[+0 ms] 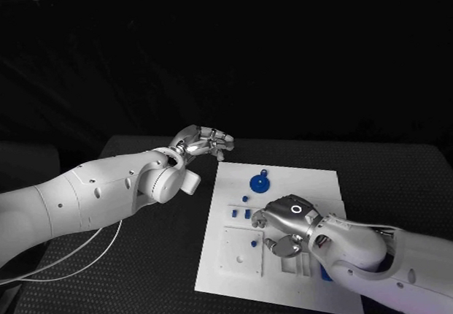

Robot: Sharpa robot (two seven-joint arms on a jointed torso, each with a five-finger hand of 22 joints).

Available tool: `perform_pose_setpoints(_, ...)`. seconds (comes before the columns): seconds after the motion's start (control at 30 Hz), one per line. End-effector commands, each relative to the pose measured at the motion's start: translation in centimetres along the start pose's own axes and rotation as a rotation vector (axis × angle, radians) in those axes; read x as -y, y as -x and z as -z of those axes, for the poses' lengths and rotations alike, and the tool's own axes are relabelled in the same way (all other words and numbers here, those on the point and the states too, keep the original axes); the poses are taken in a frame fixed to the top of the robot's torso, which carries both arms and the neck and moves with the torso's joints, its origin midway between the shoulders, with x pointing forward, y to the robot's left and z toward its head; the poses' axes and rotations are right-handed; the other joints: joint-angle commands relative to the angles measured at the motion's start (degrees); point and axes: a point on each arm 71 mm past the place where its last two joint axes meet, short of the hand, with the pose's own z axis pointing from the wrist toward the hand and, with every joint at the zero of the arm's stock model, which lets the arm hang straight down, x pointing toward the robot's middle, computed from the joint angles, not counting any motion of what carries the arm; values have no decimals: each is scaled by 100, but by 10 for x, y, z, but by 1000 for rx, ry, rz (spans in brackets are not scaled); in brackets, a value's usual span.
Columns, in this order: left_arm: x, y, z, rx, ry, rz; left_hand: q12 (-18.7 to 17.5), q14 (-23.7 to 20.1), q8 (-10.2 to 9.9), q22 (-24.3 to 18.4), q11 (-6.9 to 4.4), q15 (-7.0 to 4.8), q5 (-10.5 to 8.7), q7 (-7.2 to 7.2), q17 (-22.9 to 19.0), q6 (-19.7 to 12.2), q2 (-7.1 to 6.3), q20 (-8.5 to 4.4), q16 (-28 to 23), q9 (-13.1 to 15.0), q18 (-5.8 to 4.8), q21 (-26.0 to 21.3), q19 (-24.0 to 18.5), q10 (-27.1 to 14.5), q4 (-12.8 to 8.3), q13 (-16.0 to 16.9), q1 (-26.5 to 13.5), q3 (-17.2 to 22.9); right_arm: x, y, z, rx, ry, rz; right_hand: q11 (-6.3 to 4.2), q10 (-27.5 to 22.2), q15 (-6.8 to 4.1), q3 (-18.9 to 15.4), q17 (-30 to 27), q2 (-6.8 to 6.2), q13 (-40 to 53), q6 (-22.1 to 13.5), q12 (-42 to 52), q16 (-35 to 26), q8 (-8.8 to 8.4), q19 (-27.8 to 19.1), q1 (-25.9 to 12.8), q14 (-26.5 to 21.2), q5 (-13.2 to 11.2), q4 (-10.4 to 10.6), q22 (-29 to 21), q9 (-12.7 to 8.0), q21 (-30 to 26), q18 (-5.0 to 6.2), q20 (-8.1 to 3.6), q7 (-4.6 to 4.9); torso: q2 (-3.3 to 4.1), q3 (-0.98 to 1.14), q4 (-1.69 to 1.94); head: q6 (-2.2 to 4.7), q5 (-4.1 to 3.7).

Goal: Assemble the parts on the task board

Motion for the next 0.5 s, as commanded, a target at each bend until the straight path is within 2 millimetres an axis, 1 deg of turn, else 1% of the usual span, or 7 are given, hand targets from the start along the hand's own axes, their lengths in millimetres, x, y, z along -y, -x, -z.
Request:
perform_pose_setpoints(0.03, 1, -1, 0, -9, -6, 9, 38, 44, 21, 10, 7, 3, 32, 10, 8, -31, 5, -39, -29, 6, 110, -25, 18, -38, 24, -6, -58, -11, 10, 18, 5, 55, -31, -65, 5, 16, 18, 75, 6, 14, -13, 7, 47, 11, 60, 23, 34, 13, -35, 53, 69, 20, -24, 399, -10, 1, 2, 2, -2, 67, -58)
perform_pose_setpoints(0.2, 1, -1, -1, -10, -7, 9, 40, 45, 21, 11, 8, 3, 32, 10, 9, -31, 4, -39, -31, 6, 110, -26, 18, -39, 24, -7, -58, -11, 41, 45, 15, 31, -104, -84, -13, 74, 1, 116, 6, 17, -17, 46, 75, 20, 99, 48, 13, 29, -51, 109, 72, 37, -16, 399, -8, -16, -3, -5, -8, 163, -177)
perform_pose_setpoints(0.23, 1, -1, -1, -11, -7, 9, 41, 45, 21, 11, 8, 3, 32, 10, 9, -31, 5, -39, -31, 6, 110, -27, 18, -39, 24, -7, -58, -11, 54, 53, 19, 14, -135, -87, -15, 80, -1, 96, 7, 13, -21, 47, 77, 22, 105, 49, -13, 29, -62, 113, 75, 39, -13, 399, -5, -18, -4, -6, -11, 182, -211)
perform_pose_setpoints(0.27, 1, -1, -1, -10, -7, 9, 41, 45, 22, 11, 8, 3, 32, 10, 10, -31, 4, -39, -31, 6, 110, -27, 19, -39, 24, -7, -58, -11, 62, 57, 21, -5, -148, -72, -13, 73, 2, 46, 8, 14, -29, 35, 71, 25, 103, 49, -55, 29, -46, 111, 81, 37, -8, 399, -4, -14, -5, -7, -12, 193, -235)
perform_pose_setpoints(0.33, 1, 0, -1, -9, -7, 8, 42, 46, 22, 12, 7, 3, 32, 10, 10, -31, 4, -39, -32, 6, 110, -27, 19, -39, 24, -7, -58, -11, 75, 62, 27, -43, -184, -58, -3, 48, 10, -73, 11, 16, -50, 2, 55, 31, 99, 30, -115, 23, -32, 62, 92, 33, -3, 399, -5, -4, -8, -5, -17, 220, -264)
perform_pose_setpoints(0.47, 1, 0, -1, -8, -7, 8, 44, 46, 23, 12, 7, 3, 32, 10, 12, -31, 4, -39, -33, 6, 110, -28, 19, -39, 23, -8, -57, -11, 89, 61, 36, -100, -221, -41, 18, 0, 30, -313, 11, 15, -86, -56, 31, 29, 88, -17, -240, -6, -25, 8, 105, 24, 1, 399, -4, 25, -11, -2, -19, 250, -321)
perform_pose_setpoints(0.5, 1, 0, -1, -8, -7, 8, 44, 46, 23, 12, 7, 3, 32, 10, 12, -31, 4, -39, -33, 6, 110, -28, 19, -39, 23, -8, -57, -11, 90, 60, 37, -107, -223, -41, 22, -14, 37, -353, 12, 15, -93, -70, 24, 29, 84, -30, -258, -12, -25, -2, 105, 21, -1, 399, -2, 29, -11, -2, -19, 250, -321)
